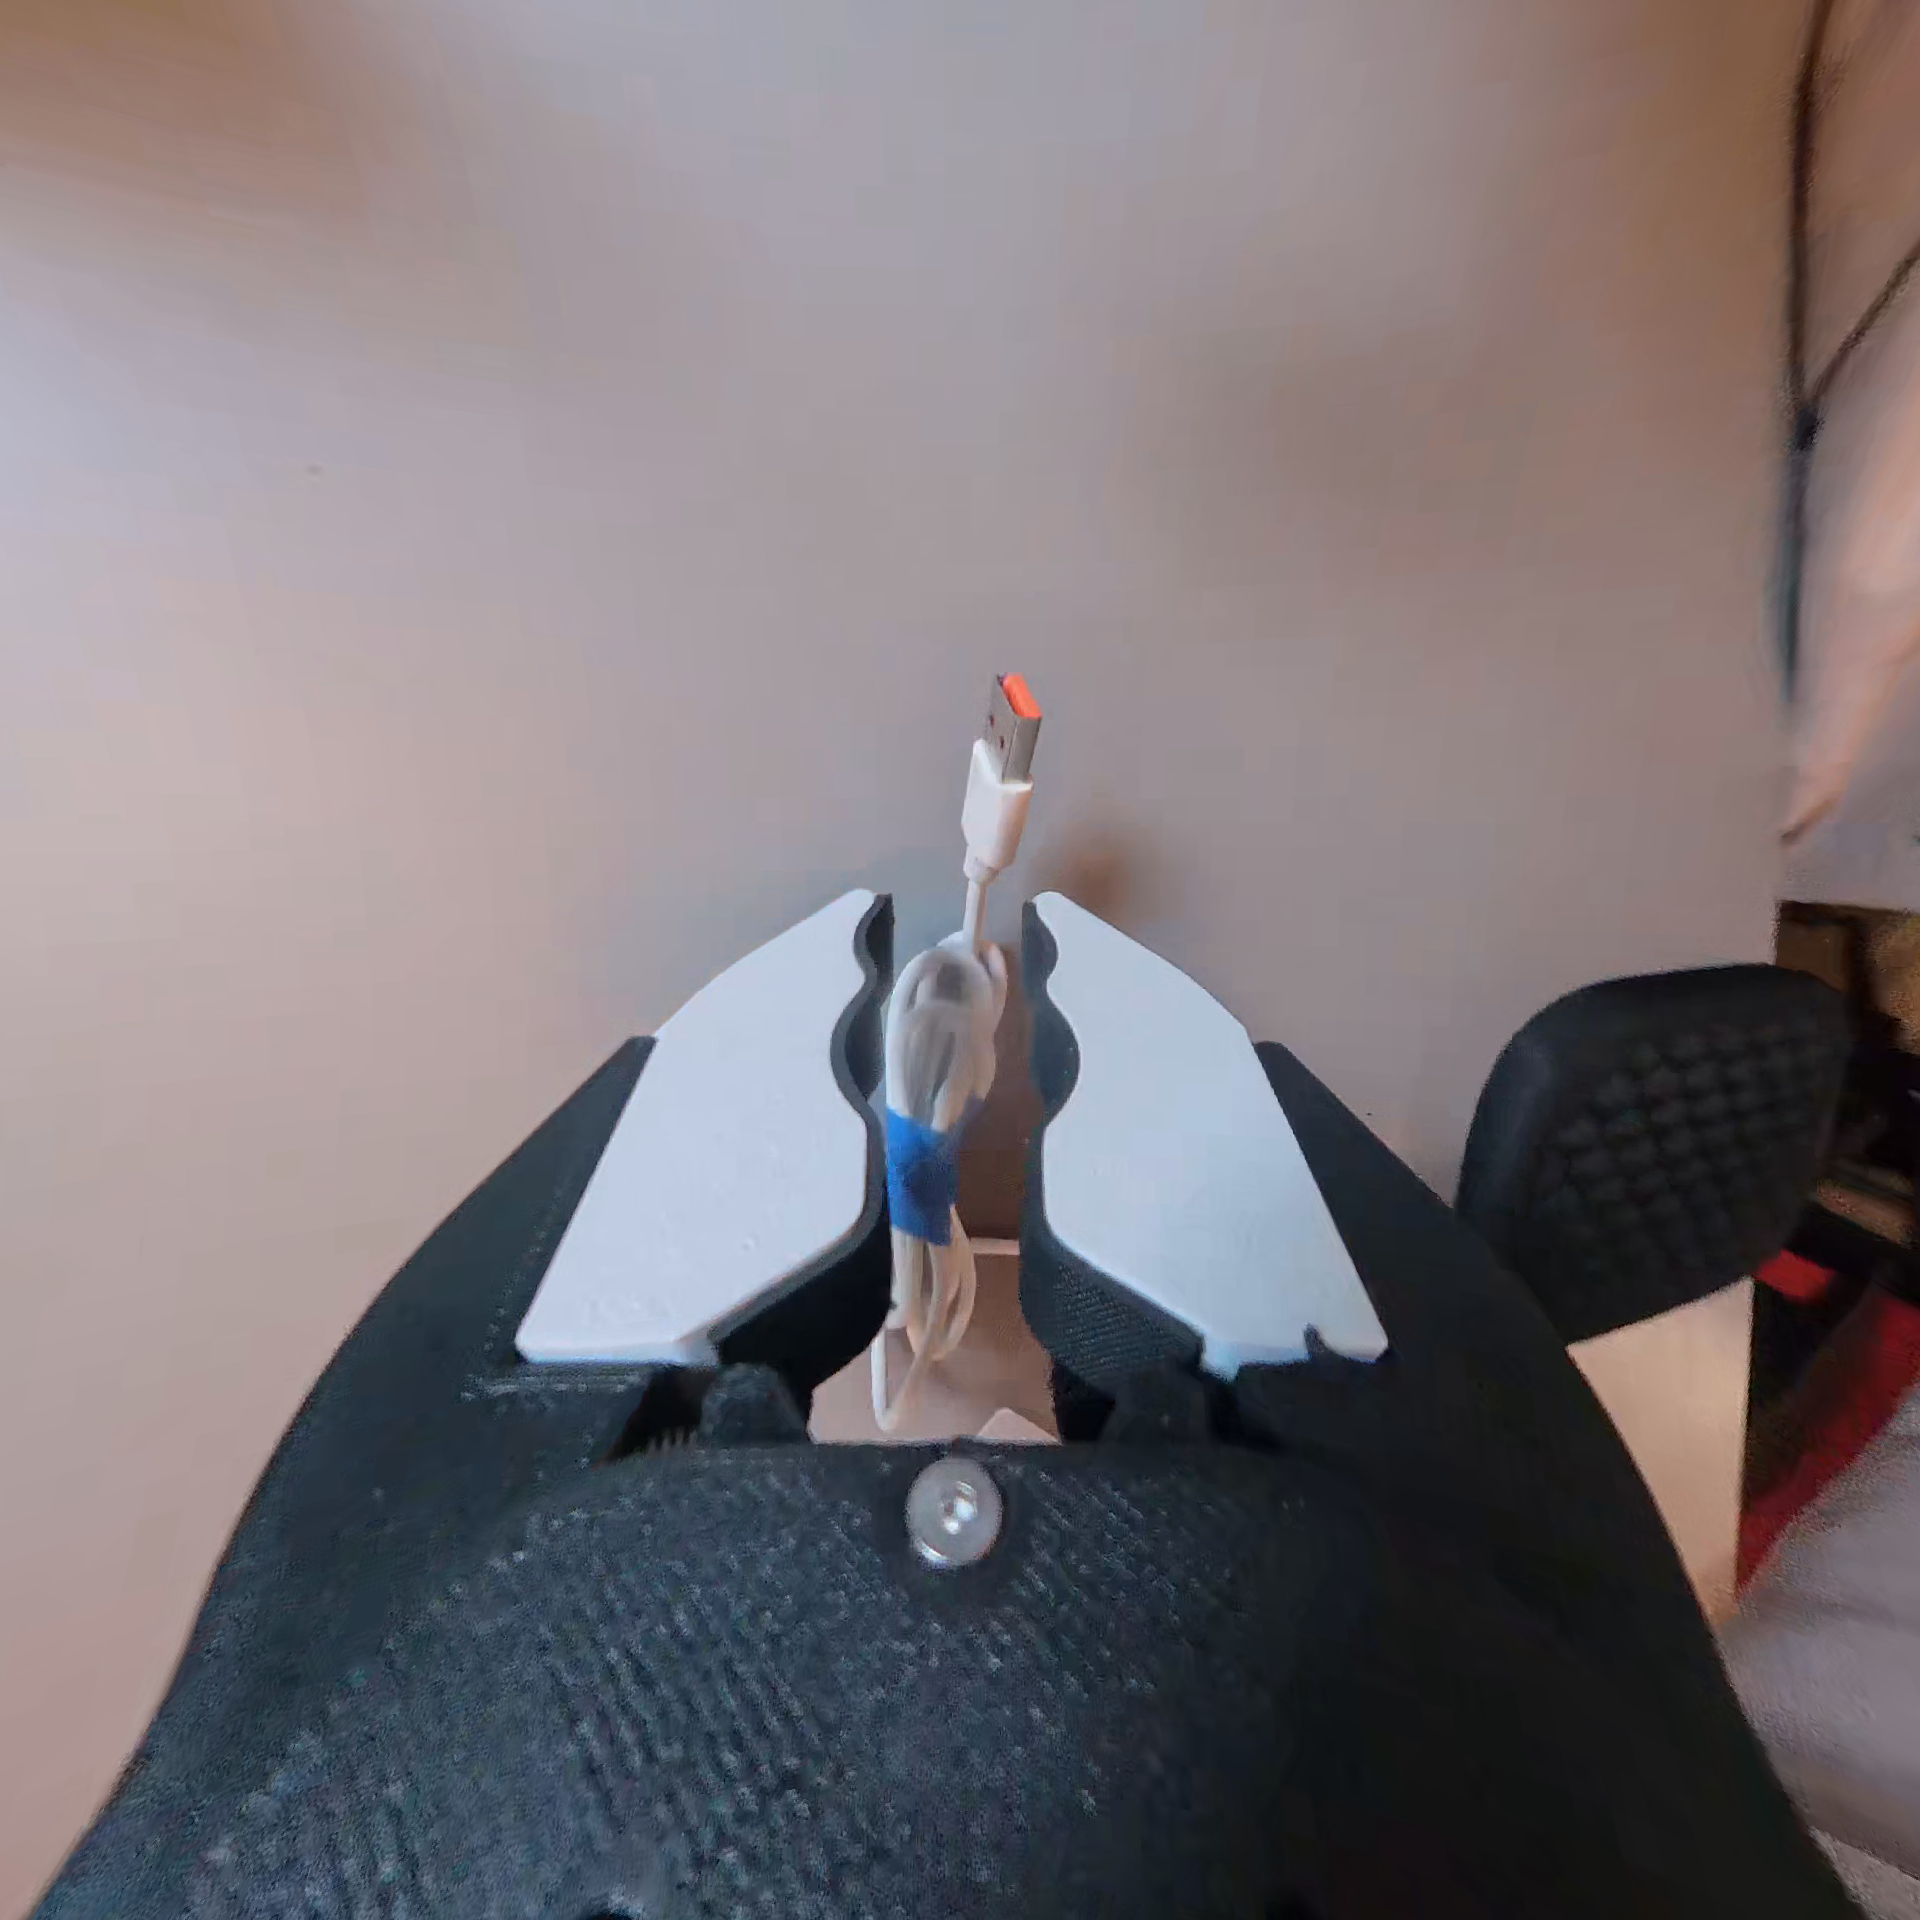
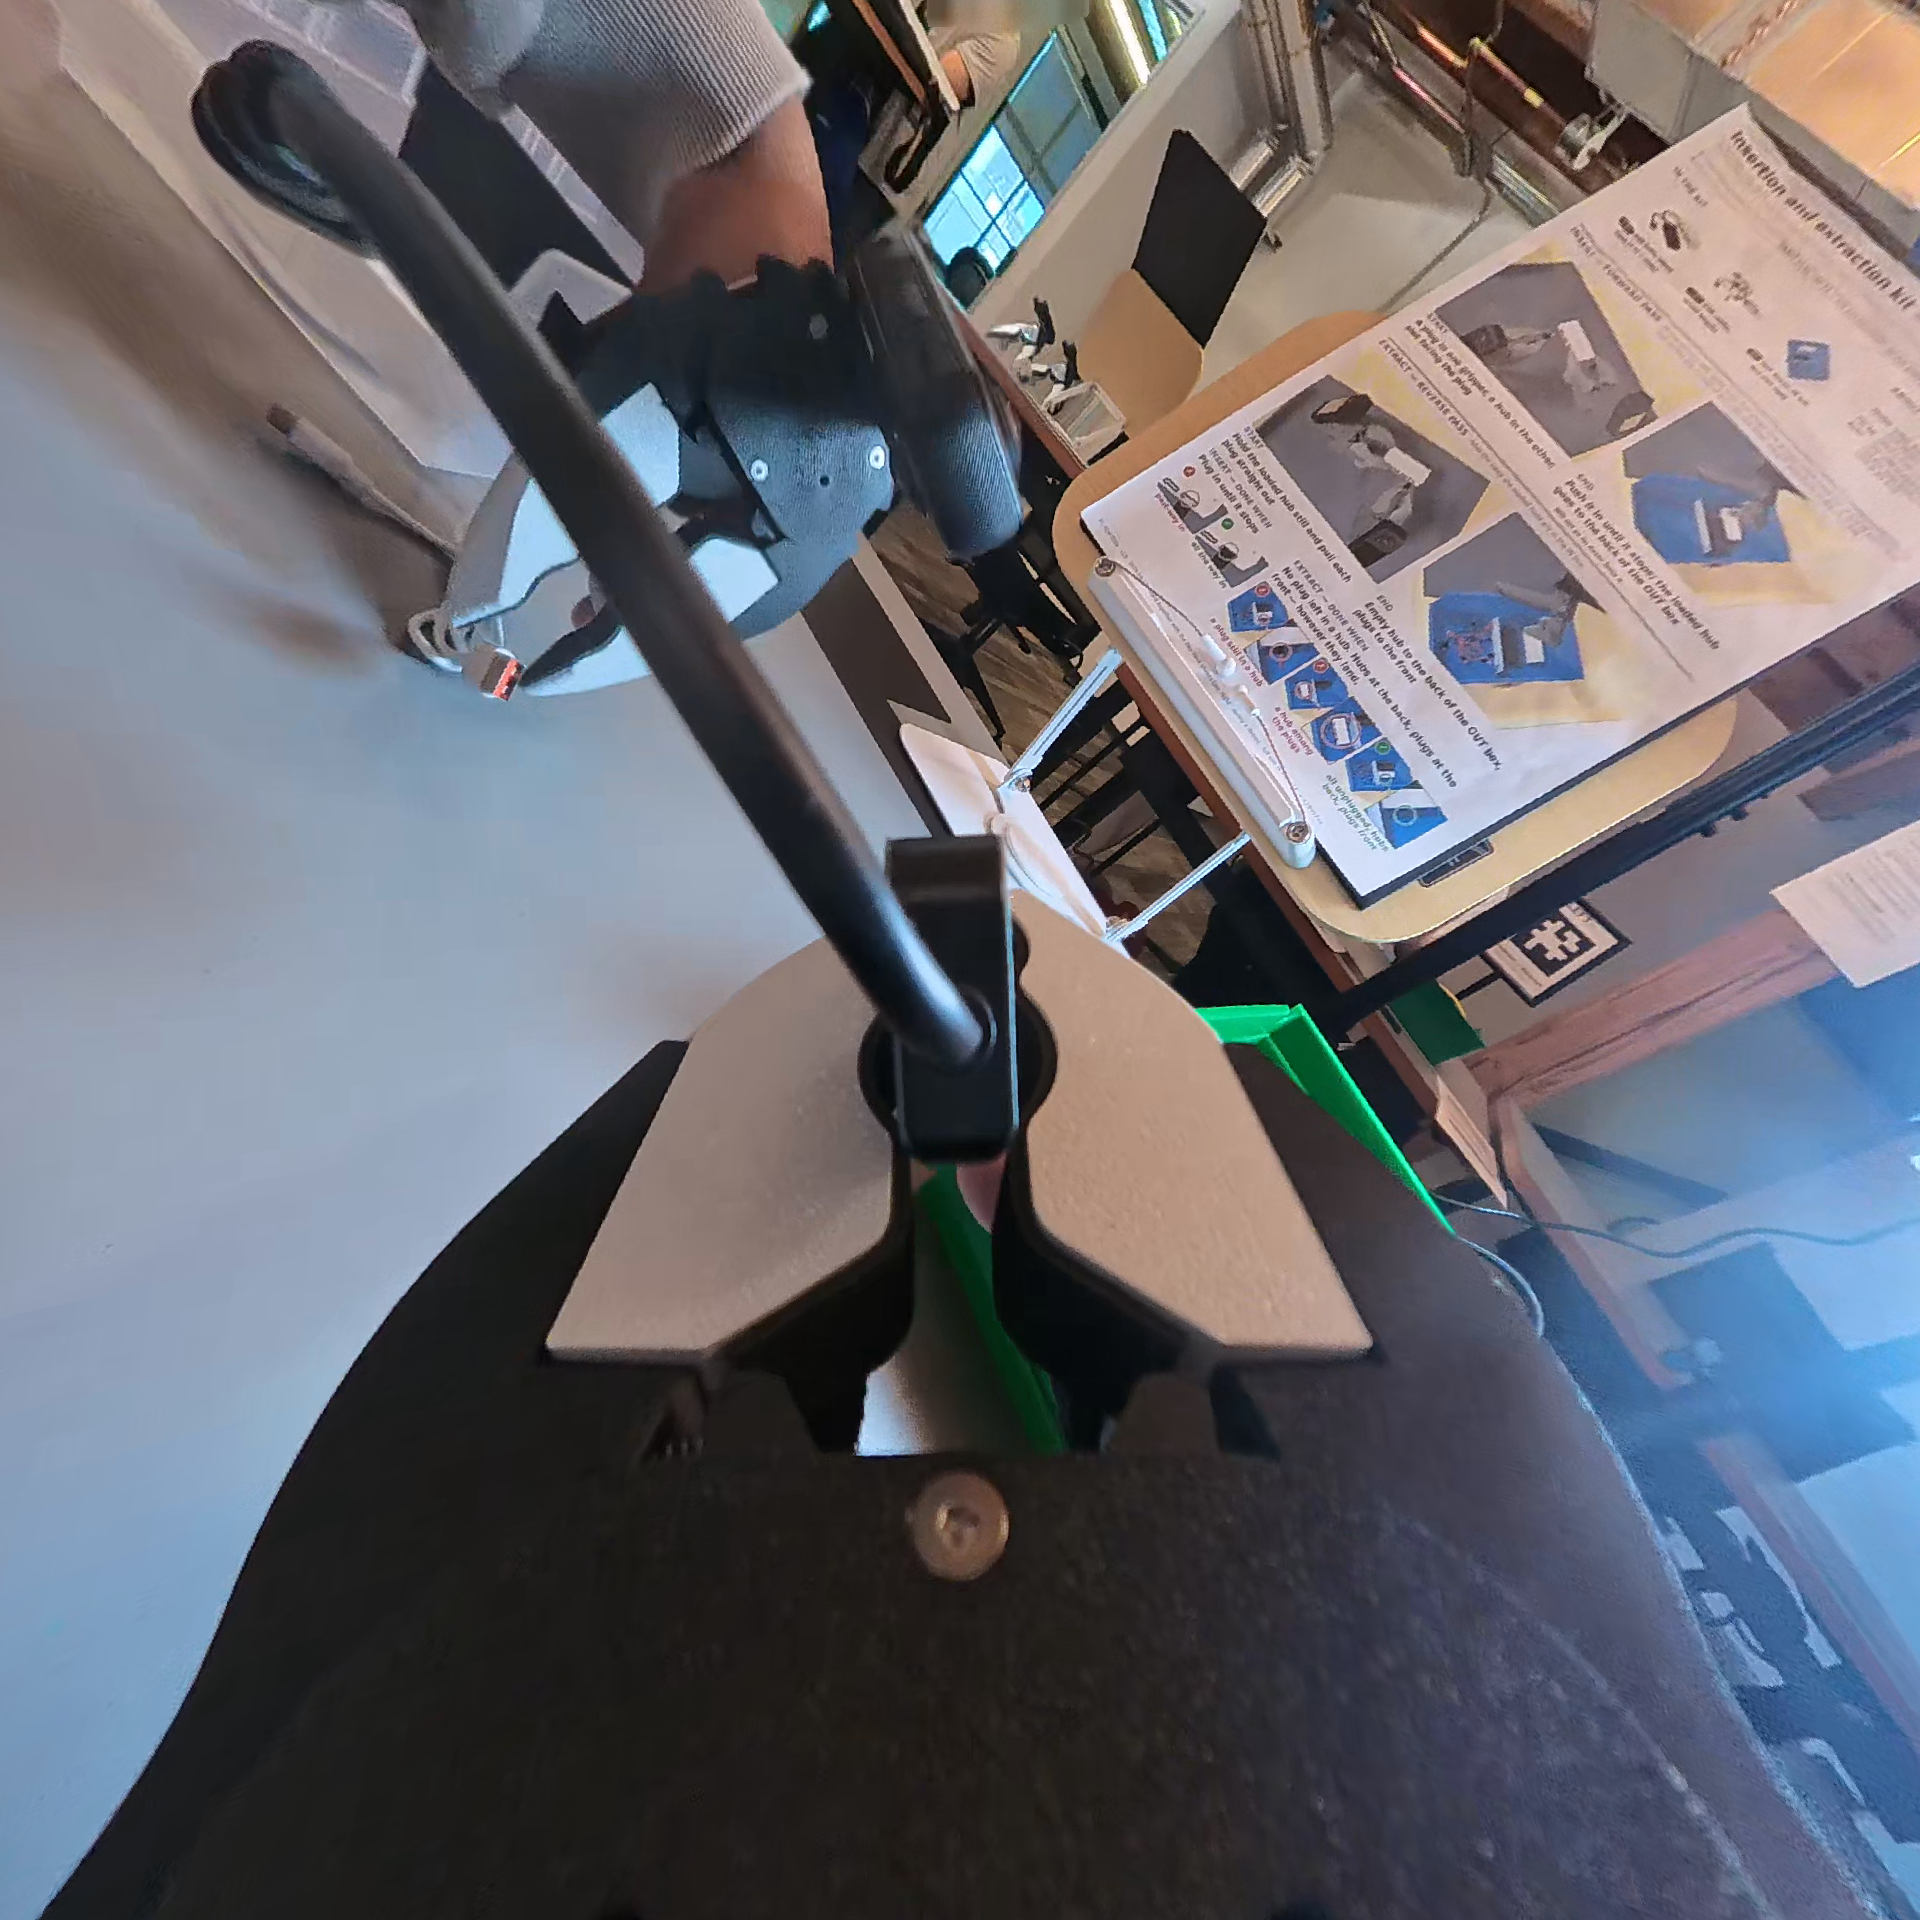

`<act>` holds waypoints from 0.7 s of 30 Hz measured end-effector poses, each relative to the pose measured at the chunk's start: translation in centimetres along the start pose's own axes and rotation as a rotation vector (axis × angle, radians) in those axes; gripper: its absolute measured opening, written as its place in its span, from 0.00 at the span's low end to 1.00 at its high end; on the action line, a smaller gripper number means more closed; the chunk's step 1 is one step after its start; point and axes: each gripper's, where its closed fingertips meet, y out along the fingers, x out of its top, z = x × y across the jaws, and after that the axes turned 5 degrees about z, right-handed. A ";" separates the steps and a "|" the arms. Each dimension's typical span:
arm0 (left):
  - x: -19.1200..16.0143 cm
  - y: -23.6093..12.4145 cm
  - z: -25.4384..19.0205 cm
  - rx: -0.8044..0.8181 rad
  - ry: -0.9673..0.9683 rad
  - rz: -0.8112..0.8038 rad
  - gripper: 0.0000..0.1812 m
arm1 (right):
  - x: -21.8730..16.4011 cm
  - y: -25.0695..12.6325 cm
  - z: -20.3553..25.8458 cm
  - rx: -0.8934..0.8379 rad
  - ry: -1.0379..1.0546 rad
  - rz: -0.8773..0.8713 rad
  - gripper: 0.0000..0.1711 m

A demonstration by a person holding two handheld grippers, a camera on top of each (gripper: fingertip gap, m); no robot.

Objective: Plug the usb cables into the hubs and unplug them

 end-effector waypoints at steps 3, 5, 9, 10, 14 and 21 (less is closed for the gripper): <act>0.6 0.5 -1.0 -0.157 0.008 -0.006 0.13 | -0.2 0.1 0.0 0.012 0.025 -0.003 0.07; 0.6 0.6 -1.5 -0.241 0.002 0.000 0.13 | -0.3 0.1 0.0 0.022 0.050 -0.008 0.07; 0.7 0.6 -1.6 -0.378 -0.028 -0.009 0.14 | -0.7 0.2 -0.1 0.036 0.085 -0.009 0.07; 0.6 0.8 -1.5 -0.400 -0.033 -0.004 0.14 | -0.8 0.2 -0.1 0.038 0.089 -0.008 0.07; 0.3 1.7 -1.6 -0.470 -0.038 0.035 0.11 | -0.9 0.2 -0.1 0.044 0.097 -0.008 0.07; 1.0 1.0 -0.5 -0.382 -0.057 -0.036 0.06 | -0.8 0.1 0.1 0.058 0.098 -0.010 0.07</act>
